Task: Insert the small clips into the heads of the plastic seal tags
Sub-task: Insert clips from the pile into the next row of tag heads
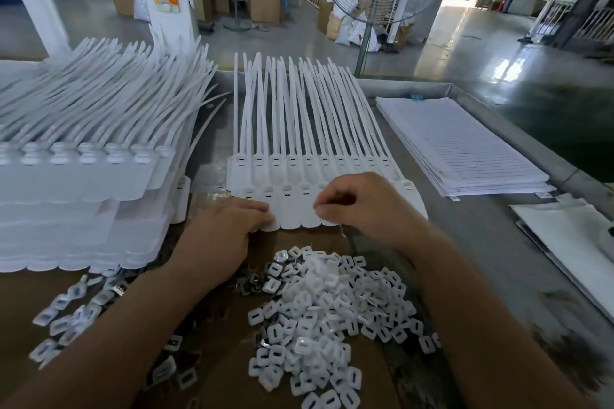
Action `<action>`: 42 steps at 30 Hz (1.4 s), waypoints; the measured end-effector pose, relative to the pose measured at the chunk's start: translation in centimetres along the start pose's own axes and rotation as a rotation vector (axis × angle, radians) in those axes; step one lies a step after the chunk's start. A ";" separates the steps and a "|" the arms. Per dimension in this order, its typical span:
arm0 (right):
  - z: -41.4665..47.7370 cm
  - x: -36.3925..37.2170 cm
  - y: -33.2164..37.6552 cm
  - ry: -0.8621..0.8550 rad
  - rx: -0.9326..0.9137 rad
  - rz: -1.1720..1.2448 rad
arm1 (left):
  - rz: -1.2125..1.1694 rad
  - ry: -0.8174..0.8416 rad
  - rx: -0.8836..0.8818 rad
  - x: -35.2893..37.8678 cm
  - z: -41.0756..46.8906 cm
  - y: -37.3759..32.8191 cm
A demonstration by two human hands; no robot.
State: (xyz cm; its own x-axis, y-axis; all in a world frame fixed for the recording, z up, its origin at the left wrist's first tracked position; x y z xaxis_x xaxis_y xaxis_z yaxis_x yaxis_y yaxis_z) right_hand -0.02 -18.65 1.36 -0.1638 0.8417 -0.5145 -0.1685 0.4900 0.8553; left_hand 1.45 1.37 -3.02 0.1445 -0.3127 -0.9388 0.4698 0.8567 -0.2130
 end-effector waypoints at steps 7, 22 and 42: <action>-0.3 4.3 1.7 0.222 -0.161 -0.089 | -0.010 0.007 -0.004 -0.2 -0.1 -0.1; -0.3 5.7 1.6 0.268 -0.165 -0.069 | 0.000 0.005 0.023 -0.4 -0.1 -0.3; 3.2 2.9 0.5 -0.081 0.110 0.011 | 0.188 0.084 0.080 0.0 0.0 -1.1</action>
State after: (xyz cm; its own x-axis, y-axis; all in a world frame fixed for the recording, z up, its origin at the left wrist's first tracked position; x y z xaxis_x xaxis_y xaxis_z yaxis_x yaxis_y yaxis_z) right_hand 2.55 -15.27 0.49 -0.0852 0.8607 -0.5020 -0.0584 0.4986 0.8649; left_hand 0.88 0.41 -2.76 0.1650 -0.1121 -0.9799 0.5095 0.8604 -0.0126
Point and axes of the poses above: each hand's wrist, its own z-axis towards the middle knuckle, its own x-axis out of the palm, y = z × x, the point moved 1 cm from there along z, towards the middle knuckle, and after that the axes turned 11 degrees about z, right-handed, at the moved point
